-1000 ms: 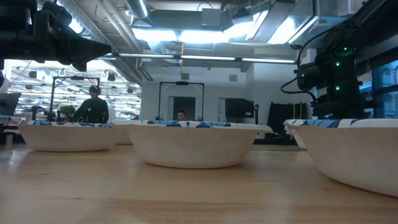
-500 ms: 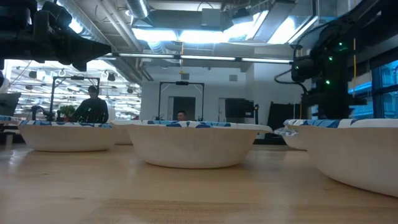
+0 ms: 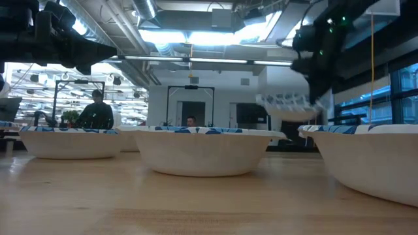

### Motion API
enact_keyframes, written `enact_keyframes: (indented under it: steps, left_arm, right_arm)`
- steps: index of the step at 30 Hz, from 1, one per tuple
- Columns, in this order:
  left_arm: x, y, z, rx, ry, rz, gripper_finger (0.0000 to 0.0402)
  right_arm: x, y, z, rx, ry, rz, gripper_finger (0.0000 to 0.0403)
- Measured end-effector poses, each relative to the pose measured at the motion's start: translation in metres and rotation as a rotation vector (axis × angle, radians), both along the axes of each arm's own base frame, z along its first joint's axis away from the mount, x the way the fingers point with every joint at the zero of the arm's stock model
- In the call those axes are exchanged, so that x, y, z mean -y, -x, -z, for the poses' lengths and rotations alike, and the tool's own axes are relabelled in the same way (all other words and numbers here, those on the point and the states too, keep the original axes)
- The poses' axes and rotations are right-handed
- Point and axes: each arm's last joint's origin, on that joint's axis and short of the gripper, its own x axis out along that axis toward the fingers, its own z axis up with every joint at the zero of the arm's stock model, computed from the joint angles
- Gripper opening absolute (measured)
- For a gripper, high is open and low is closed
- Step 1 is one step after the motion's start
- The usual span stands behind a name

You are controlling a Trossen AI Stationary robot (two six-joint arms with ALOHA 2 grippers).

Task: Nest bowls inside each other
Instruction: Stack the bowl on top of the bowl on the table

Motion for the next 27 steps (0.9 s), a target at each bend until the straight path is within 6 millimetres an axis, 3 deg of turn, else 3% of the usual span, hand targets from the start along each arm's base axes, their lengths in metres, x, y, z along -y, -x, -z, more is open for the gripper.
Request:
enact_keyframes:
  steps: [6,11,27]
  left_arm:
    - [0.000,0.000,0.000,0.000,0.000,0.000,0.0000]
    - [0.000,0.000,0.000,-0.001,0.000,-0.001,0.0000]
    - [0.000,0.000,0.000,0.000,0.001,0.000,0.0000]
  right_arm:
    - [-0.002,-0.019,-0.030,0.125,0.087,-0.076,0.0006]
    - [-0.008,-0.042,-0.033,0.255,0.073,-0.189,0.0006]
    - [-0.014,-0.126,0.030,0.309,-0.062,-0.394,0.0006]
